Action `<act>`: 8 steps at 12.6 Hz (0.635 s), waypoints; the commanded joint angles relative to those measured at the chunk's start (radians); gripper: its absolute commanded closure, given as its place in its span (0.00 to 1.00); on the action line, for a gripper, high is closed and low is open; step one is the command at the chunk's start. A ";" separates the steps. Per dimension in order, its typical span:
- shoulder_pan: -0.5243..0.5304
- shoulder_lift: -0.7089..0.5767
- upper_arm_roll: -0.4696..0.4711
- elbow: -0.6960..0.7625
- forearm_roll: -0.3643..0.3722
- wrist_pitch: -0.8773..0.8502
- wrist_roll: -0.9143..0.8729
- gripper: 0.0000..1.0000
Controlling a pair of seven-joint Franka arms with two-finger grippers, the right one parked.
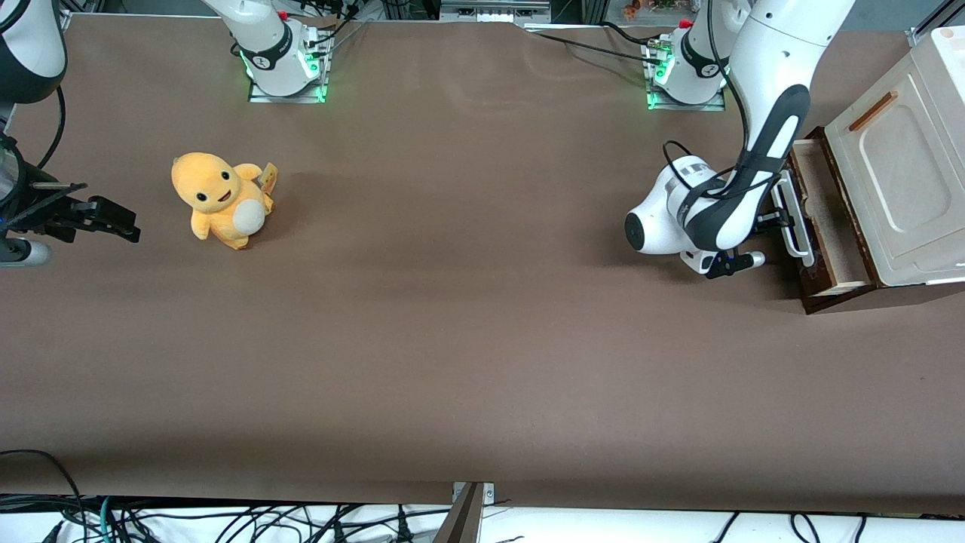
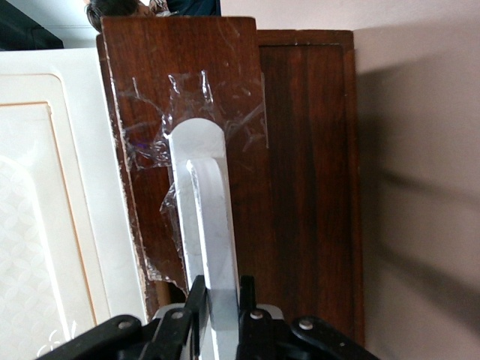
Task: Open lower drawer with left arm only
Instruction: 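Pull the gripped handle away from the cabinet, sliding the drawer out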
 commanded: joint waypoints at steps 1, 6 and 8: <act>-0.020 -0.022 -0.016 0.002 -0.047 -0.037 0.007 0.79; -0.020 -0.022 -0.029 0.005 -0.061 -0.049 0.006 0.79; -0.020 -0.022 -0.031 0.006 -0.069 -0.049 0.006 0.79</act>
